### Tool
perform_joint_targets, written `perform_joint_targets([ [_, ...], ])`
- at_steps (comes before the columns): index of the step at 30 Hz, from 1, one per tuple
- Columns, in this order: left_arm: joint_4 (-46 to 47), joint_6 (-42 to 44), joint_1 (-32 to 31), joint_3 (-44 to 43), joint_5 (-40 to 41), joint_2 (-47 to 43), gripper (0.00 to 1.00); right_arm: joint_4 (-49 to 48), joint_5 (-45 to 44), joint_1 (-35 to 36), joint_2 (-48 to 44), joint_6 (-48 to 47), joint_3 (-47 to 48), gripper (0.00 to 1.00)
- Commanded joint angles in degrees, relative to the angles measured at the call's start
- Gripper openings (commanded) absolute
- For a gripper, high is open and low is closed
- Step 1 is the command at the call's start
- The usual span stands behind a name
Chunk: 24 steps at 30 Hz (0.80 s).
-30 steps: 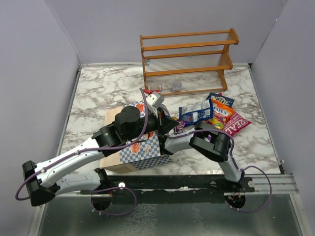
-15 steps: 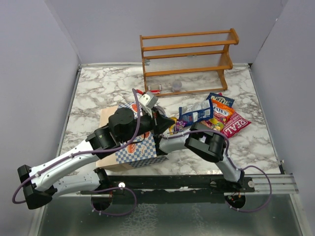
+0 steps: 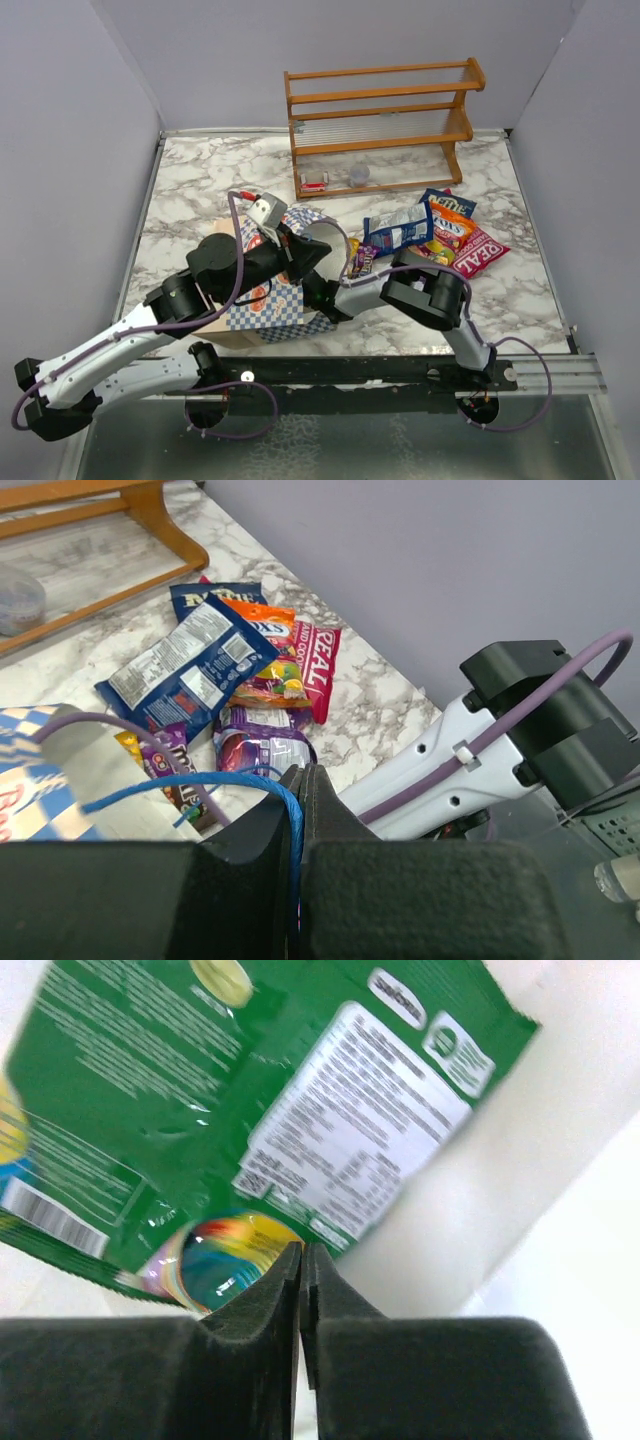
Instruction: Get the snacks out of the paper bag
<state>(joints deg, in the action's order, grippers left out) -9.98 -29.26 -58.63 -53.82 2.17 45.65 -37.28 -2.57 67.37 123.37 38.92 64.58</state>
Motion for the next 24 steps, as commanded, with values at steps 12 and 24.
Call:
perform_joint_targets([
  [12, -4.8, 0.6, -0.4, 1.4, 7.9, -7.0, 0.0, -9.2, -4.0, -1.1, -21.5, -10.1, -18.9, 0.01],
  [24, -2.7, 1.5, -0.4, 0.8, 2.6, -8.1, 0.0, -3.3, -10.0, -3.5, -36.5, -10.5, -27.2, 0.06],
])
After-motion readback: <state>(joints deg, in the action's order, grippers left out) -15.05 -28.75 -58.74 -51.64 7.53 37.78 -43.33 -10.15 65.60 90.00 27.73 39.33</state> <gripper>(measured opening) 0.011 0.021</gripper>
